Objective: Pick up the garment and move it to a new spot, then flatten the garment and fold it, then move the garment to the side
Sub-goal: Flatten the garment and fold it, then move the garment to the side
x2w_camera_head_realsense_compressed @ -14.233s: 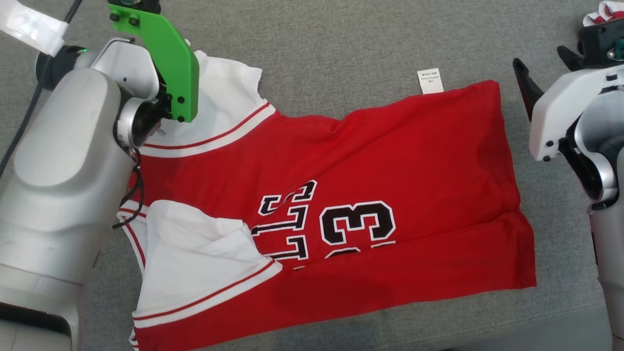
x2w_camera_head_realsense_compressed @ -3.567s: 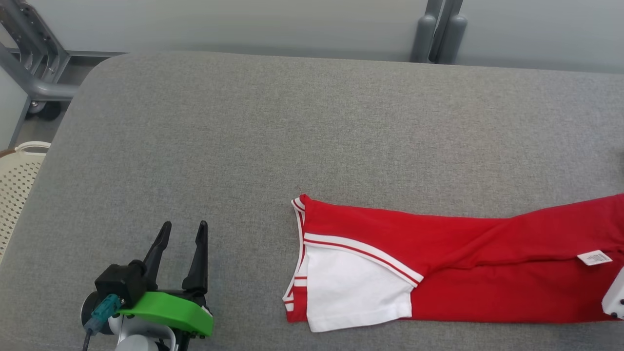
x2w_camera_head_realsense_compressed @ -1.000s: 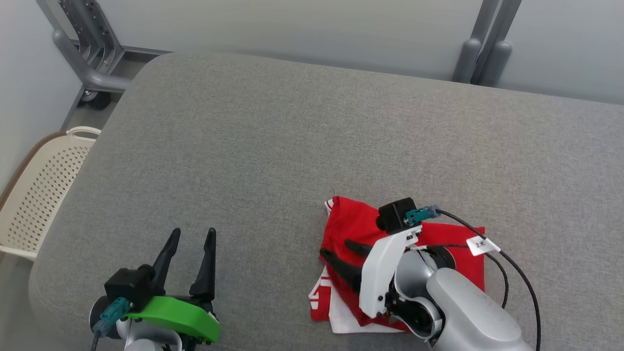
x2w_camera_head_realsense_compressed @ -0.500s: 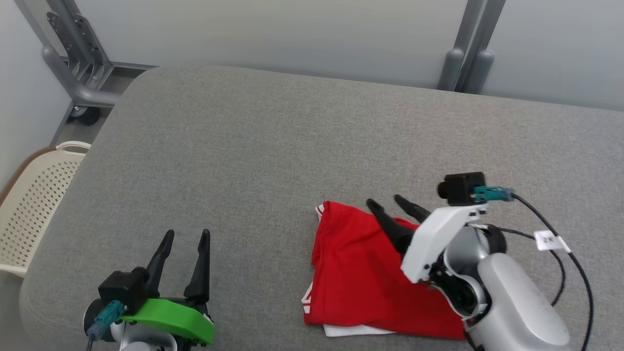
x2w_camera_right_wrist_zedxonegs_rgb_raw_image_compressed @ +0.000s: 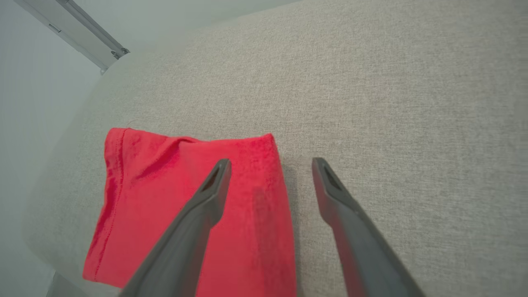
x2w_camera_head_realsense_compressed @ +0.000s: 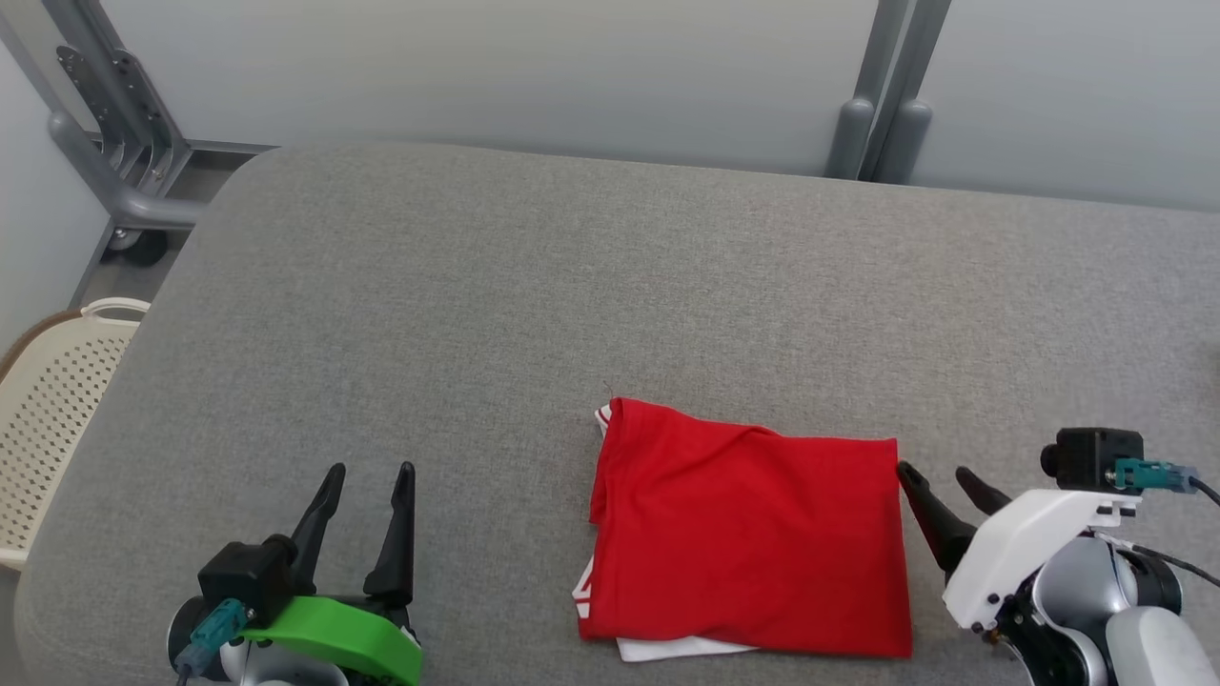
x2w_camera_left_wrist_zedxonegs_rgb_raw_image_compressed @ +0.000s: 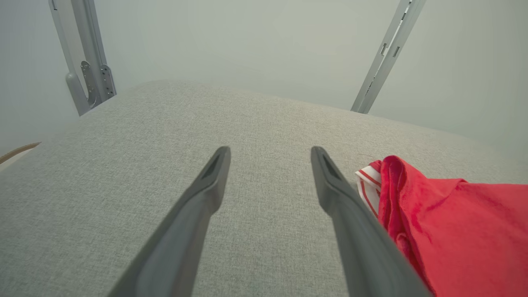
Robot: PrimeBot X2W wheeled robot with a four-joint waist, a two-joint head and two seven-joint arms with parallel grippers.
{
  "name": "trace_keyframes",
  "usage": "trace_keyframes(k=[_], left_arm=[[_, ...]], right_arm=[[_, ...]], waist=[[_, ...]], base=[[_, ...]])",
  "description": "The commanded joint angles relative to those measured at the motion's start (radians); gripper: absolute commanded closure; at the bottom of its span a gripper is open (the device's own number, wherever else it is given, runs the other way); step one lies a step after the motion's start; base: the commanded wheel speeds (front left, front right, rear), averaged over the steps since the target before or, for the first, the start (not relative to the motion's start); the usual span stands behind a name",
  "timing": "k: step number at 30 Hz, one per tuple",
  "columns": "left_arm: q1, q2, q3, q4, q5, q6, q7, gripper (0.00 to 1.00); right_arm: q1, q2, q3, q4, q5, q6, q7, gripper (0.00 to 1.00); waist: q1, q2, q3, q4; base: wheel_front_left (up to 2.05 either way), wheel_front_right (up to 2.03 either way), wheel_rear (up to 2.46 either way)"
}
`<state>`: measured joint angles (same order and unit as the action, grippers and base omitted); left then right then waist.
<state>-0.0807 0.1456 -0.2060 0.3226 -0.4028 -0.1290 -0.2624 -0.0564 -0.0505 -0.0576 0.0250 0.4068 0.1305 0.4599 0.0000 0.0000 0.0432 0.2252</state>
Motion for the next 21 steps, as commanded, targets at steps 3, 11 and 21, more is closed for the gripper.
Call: trace_keyframes(k=[3,11,21], left_arm=[[0.008,0.006,-0.002,-0.006,0.007,-0.003,-0.003,0.0],[-0.022,0.003,0.01,-0.028,0.022,-0.003,-0.003,0.0],[-0.049,-0.008,0.026,-0.045,0.042,-0.003,-0.003,0.0]], right_arm=[[0.047,-0.001,-0.028,-0.017,0.015,0.0,0.02,0.0],[0.018,-0.001,-0.014,0.057,0.045,0.0,-0.002,0.0],[-0.046,-0.002,0.034,0.197,0.059,0.0,-0.022,0.08]], waist=[[0.0,0.0,0.005,-0.007],[0.0,0.0,0.051,-0.007],[0.0,0.0,0.099,0.02]], base=[[0.0,0.0,0.0],[0.0,0.0,0.0],[0.0,0.0,0.0]])
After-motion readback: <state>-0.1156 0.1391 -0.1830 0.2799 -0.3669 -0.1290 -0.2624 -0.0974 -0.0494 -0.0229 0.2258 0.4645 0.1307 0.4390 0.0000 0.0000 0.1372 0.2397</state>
